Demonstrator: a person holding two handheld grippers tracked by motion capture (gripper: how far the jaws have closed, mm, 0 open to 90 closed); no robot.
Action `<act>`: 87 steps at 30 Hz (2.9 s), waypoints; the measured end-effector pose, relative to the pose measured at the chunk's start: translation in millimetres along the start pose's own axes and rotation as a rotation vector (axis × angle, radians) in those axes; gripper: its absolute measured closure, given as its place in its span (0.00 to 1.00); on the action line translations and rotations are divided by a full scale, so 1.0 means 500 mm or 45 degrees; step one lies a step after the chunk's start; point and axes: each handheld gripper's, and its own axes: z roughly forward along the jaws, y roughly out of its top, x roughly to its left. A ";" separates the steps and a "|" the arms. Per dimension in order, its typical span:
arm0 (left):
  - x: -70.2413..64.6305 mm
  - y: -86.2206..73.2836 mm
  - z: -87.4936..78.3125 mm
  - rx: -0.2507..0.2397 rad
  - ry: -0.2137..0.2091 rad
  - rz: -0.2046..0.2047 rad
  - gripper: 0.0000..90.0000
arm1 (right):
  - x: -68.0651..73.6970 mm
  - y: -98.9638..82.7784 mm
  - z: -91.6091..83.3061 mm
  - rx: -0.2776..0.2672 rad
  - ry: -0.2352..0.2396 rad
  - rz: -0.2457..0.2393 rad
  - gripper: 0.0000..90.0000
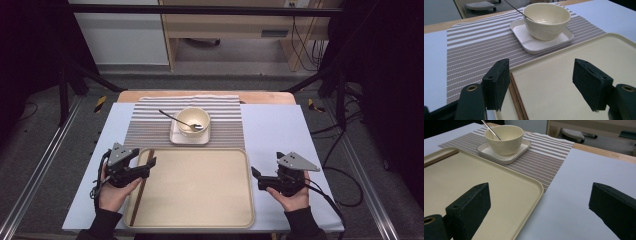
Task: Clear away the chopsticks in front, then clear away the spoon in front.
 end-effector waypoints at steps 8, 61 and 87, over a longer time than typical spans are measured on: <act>0.004 0.035 0.002 -0.038 -0.008 -0.005 0.27 | -0.002 0.002 -0.003 -0.009 -0.004 0.008 0.05; 0.066 0.149 0.226 -0.004 0.066 -0.017 0.22 | -0.010 -0.001 -0.002 -0.011 0.000 0.028 0.04; 0.089 0.145 0.330 0.071 0.120 -0.030 0.30 | -0.009 -0.002 0.001 0.002 -0.002 0.025 0.04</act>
